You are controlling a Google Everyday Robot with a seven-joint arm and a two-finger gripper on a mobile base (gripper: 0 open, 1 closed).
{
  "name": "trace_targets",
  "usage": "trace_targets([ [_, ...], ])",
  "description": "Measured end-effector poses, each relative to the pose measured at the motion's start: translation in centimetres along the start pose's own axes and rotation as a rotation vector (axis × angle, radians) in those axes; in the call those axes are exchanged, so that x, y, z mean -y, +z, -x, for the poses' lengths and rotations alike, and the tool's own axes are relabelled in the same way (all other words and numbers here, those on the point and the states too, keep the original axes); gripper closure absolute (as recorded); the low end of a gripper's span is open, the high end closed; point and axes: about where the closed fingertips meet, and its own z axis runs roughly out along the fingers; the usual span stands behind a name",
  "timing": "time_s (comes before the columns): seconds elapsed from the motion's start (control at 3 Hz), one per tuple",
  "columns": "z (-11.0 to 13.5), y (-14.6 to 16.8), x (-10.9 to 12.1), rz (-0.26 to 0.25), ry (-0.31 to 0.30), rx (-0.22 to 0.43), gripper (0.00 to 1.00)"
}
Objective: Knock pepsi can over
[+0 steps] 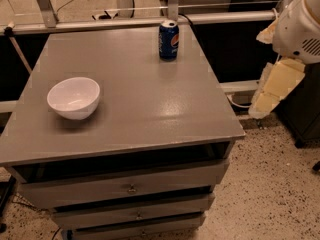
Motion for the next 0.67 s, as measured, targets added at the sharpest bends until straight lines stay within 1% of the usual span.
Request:
trace_targets([
  [0.33, -0.3, 1.1, 1.4, -0.011, 0.080, 0.023, 0.00],
  [0.67, -0.2, 2.8, 3.9, -0.019, 0.137, 0.058, 0.00],
])
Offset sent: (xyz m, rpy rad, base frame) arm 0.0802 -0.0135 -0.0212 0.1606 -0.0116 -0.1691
